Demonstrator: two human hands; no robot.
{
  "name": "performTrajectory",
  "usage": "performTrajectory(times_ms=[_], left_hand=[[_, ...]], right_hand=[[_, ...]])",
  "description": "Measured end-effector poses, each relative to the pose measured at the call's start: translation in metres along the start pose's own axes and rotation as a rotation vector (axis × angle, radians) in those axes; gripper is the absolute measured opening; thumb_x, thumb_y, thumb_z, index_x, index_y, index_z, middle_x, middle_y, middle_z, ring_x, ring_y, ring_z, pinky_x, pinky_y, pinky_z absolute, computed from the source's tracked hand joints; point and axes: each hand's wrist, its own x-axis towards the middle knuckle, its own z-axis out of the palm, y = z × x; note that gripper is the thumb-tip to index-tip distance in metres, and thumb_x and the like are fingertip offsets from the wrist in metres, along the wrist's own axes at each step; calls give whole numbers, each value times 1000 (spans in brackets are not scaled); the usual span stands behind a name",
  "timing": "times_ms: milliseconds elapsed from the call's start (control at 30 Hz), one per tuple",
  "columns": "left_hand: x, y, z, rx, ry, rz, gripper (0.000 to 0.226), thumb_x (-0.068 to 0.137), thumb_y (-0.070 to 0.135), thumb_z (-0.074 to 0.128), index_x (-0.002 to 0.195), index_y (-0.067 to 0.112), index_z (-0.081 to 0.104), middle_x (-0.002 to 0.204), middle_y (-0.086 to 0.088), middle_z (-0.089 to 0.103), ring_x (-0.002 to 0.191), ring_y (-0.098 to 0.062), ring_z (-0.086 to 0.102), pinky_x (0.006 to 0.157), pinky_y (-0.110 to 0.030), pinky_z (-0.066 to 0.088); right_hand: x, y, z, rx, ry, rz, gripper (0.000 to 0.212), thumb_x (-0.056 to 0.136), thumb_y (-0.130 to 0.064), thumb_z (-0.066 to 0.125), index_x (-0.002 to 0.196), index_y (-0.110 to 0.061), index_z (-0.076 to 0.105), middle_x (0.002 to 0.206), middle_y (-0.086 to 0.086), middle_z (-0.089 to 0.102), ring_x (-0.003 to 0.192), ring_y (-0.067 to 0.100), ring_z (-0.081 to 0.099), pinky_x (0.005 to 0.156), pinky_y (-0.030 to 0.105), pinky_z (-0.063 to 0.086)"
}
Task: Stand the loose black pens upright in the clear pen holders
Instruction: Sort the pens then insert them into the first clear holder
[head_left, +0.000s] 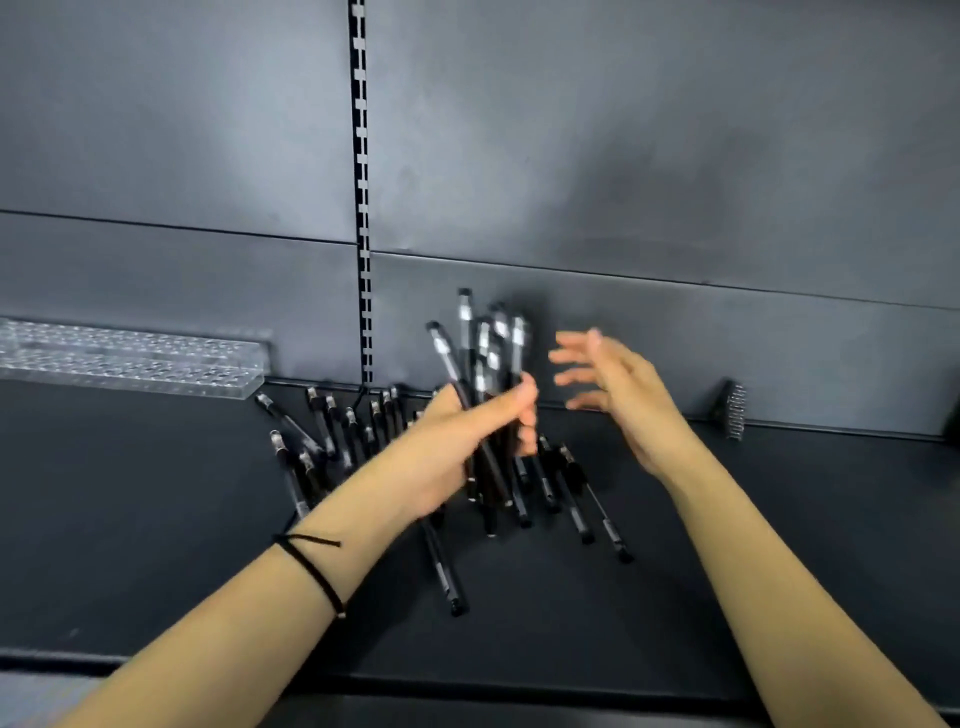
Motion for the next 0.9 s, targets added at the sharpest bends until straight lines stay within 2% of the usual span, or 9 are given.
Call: performTrajectory(times_ms=[133, 233, 333, 467, 567, 700, 767, 800, 900], left_hand=[[-2, -25, 25, 239, -13, 46, 4, 91, 5, 63, 89, 8, 63, 64, 2, 64, 57, -7, 59, 65, -19, 52], [-4, -34, 22, 243, -16, -2, 5, 90, 6, 65, 94, 7, 62, 66, 0, 63, 55, -9, 58, 63, -20, 52], [-6, -35, 17, 305, -36, -64, 8, 88, 8, 68, 92, 9, 62, 68, -2, 64, 58, -12, 60, 67, -24, 55], [-7, -34, 17, 373, -46, -25, 9, 88, 9, 70, 85, 7, 62, 58, 3, 64, 56, -17, 58, 71, -30, 54], [-6, -36, 18, 364, -75, 19, 12, 88, 7, 69, 90, 8, 57, 55, 4, 62, 57, -19, 56, 71, -30, 52], [-6, -39, 15, 391, -152, -43, 16, 87, 6, 70, 95, 12, 57, 56, 6, 62, 65, -19, 59, 72, -22, 52], [-7, -38, 14, 413, -199, -71, 15, 88, 7, 69, 96, 14, 59, 57, 6, 61, 66, -14, 59, 72, -19, 50], [-7, -37, 14, 420, -217, -80, 14, 88, 8, 68, 98, 12, 60, 57, 6, 61, 64, -11, 59, 72, -18, 49], [-10, -34, 12, 402, -238, -86, 21, 90, 6, 67, 109, 5, 57, 58, 3, 59, 57, -11, 56, 70, -21, 49]], right_hand=[[-10, -41, 10, 289, -173, -167, 56, 82, -64, 40, 121, -28, 58, 118, -2, 68, 101, 14, 64, 86, 31, 51], [-23, -52, 23, 99, -303, -240, 38, 92, -52, 49, 119, -30, 61, 122, -1, 66, 110, 20, 63, 96, 40, 49], [-26, -51, 36, -131, -258, -217, 15, 90, -24, 64, 102, -28, 72, 102, -5, 72, 95, 11, 66, 88, 36, 53], [-21, -58, 42, -59, -152, -231, 9, 87, -6, 68, 89, -13, 74, 69, -2, 66, 64, 11, 59, 66, 20, 50], [-21, -57, 44, -108, -180, -274, 8, 87, -7, 68, 86, -14, 73, 72, -2, 67, 63, 9, 60, 65, 18, 48], [-21, -47, 39, -243, -252, -255, 7, 82, -13, 74, 87, -17, 75, 87, -8, 71, 84, 3, 65, 79, 16, 47], [-18, -47, 33, -296, -320, -224, 11, 77, -18, 79, 87, -20, 76, 89, -6, 71, 85, 7, 66, 82, 25, 52], [-17, -49, 32, -362, -351, -211, 12, 74, -27, 81, 85, -24, 76, 89, -4, 72, 84, 12, 67, 82, 38, 55], [-15, -54, 32, -467, -399, -164, 20, 65, -45, 77, 76, -28, 72, 78, 0, 70, 73, 27, 67, 68, 64, 53]])
